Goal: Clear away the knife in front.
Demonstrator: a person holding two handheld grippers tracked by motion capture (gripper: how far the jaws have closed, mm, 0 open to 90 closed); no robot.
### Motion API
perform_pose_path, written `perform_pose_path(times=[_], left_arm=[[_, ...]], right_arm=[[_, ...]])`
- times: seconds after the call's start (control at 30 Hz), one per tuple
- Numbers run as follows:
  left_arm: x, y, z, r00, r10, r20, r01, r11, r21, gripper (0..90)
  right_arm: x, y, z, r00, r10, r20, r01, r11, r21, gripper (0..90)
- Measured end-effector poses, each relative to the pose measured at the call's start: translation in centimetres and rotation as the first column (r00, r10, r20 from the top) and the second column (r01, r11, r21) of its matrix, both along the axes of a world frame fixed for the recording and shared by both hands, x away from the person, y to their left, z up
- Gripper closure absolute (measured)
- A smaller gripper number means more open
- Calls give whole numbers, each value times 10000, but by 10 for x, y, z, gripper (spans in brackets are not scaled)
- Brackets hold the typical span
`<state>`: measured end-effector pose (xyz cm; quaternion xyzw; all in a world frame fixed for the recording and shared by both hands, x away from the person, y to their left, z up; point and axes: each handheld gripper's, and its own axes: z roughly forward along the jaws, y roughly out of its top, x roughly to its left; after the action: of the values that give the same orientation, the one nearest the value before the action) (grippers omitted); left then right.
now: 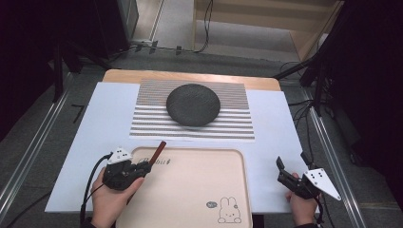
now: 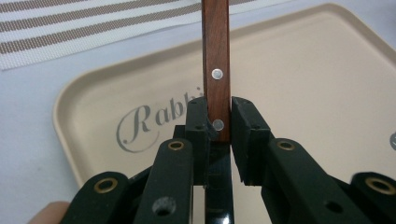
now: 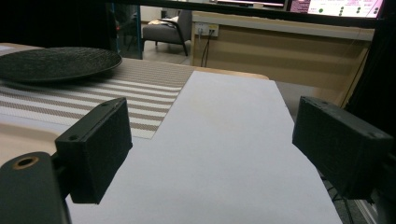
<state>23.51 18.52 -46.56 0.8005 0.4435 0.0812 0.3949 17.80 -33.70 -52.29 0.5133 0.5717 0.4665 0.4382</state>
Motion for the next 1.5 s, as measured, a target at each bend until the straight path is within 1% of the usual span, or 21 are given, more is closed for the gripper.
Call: perform_pose_path(times=[0.1, 0.17, 0.23, 0.33, 0.43, 0.53, 0.63, 0.7, 0.93, 0.97, 1.03, 1.1, 1.13, 1.17, 1.2, 1.23, 1.33, 1.4, 1.43, 1.47, 1.5], left_arm=[[-4, 1, -4, 10000, 26, -75, -26, 10000, -16, 772], [-7, 1, -7, 9999, 135, -87, -134, 9999, 69, 772], [-9, 3, -10, 9997, 158, -188, -158, 9999, -8, 772], [-13, 5, -13, 9995, 227, -223, -228, 9997, -30, 772], [-16, 9, -17, 9987, 354, -360, -360, 9992, -161, 772], [-21, 10, -21, 9979, 385, -512, -394, 9991, -170, 771], [-24, 11, -24, 9978, 485, -459, -483, 9988, 52, 771], [-24, 12, -25, 9974, 516, -512, -515, 9987, 37, 771], [-22, 10, -30, 9964, 625, -572, -610, 9978, 267, 771], [-22, 10, -30, 9966, 570, -591, -550, 9979, 341, 770], [-21, 10, -31, 9965, 557, -623, -537, 9980, 334, 769], [-21, 11, -32, 9968, 616, -512, -598, 9976, 358, 767], [-21, 11, -32, 9966, 648, -507, -637, 9977, 234, 759], [-20, 12, -32, 9966, 634, -523, -629, 9980, 99, 713], [-20, 14, -31, 9975, 554, -433, -559, 9984, -88, 666], [-19, 14, -30, 9981, 498, -350, -507, 9985, -227, 642], [-17, 15, -27, 9997, 180, -144, -186, 9990, -414, 634], [-17, 13, -23, 9999, 81, 136, -77, 9996, -289, 691], [-17, 12, -21, 9997, -18, 246, 26, 9995, -309, 731], [-17, 11, -18, 9992, -265, 294, 276, 9988, -392, 767], [-16, 9, -16, 9982, -494, 344, 507, 9981, -359, 807]], right_arm=[[0, 0, 0, 10000, -11, -6, 11, 10000, -2, 102], [0, 0, 0, 10000, -13, -8, 13, 10000, -17, 102], [0, 0, 0, 10000, 1, 0, -1, 10000, -6, 102], [0, 0, 0, 10000, 7, 3, -7, 10000, 1, 102], [0, 0, 0, 10000, 9, -3, -9, 10000, -67, 102], [0, 0, 0, 10000, -3, -12, 3, 10000, -47, 102], [0, 1, 0, 10000, 5, -24, -6, 10000, -62, 102], [0, 1, 0, 10000, -8, -28, 8, 10000, -73, 102], [0, 1, 0, 10000, -16, -42, 16, 10000, -63, 102], [0, 1, 0, 10000, -16, -41, 16, 10000, -61, 102], [0, 1, 0, 10000, -11, -45, 10, 10000, -77, 102], [0, 1, 0, 10000, 2, -42, -2, 9999, -108, 102], [0, 1, 0, 10000, -1, -41, 1, 9999, -113, 102], [0, 1, 0, 10000, 2, -40, -3, 9999, -104, 102], [0, 1, 0, 10000, 1, -33, -2, 9999, -103, 102], [0, 1, 0, 10000, 2, -42, -2, 10000, -98, 102], [0, 1, 0, 10000, -4, -42, 4, 9999, -119, 102], [0, 1, 0, 10000, -9, -44, 8, 9999, -124, 102], [0, 1, 0, 10000, -12, -47, 11, 9999, -126, 102], [0, 1, 0, 10000, -11, -41, 11, 9999, -135, 102], [0, 1, 0, 10000, -9, -41, 8, 9999, -130, 102]])
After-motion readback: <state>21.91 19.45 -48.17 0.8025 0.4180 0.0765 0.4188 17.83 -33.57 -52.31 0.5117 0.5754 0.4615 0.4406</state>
